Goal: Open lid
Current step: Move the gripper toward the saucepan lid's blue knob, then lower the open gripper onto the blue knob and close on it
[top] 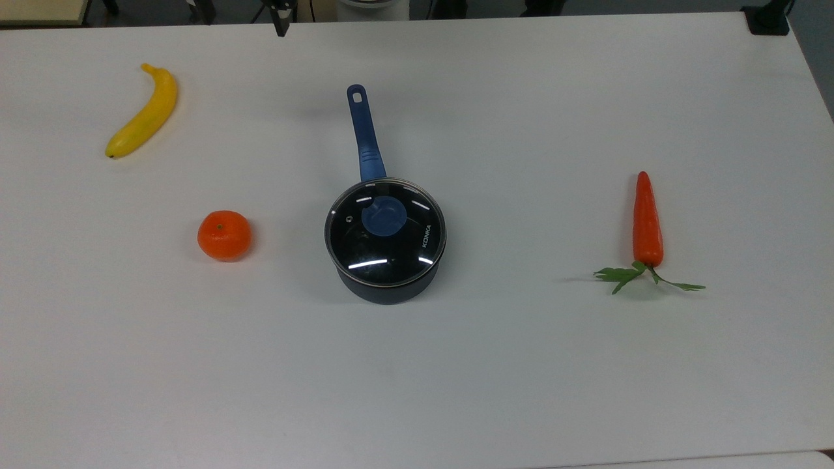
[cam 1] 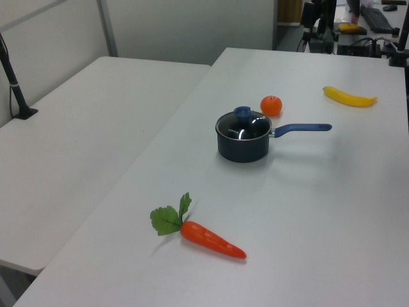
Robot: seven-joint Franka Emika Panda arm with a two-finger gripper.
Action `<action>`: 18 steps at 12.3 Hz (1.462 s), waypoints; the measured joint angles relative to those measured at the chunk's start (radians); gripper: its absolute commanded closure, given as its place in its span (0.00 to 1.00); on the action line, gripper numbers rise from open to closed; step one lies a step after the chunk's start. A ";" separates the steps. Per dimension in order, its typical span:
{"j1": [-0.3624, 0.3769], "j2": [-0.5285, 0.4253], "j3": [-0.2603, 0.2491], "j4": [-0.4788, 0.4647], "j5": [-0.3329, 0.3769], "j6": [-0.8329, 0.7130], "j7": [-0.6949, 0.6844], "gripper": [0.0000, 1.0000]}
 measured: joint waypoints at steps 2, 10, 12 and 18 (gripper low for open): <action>-0.007 -0.006 0.001 0.001 0.000 0.000 0.000 0.00; -0.010 -0.014 0.031 0.000 0.009 0.000 0.000 0.00; -0.006 -0.011 0.058 -0.001 0.023 0.000 0.012 0.00; 0.068 0.149 0.086 0.005 0.027 0.253 0.328 0.00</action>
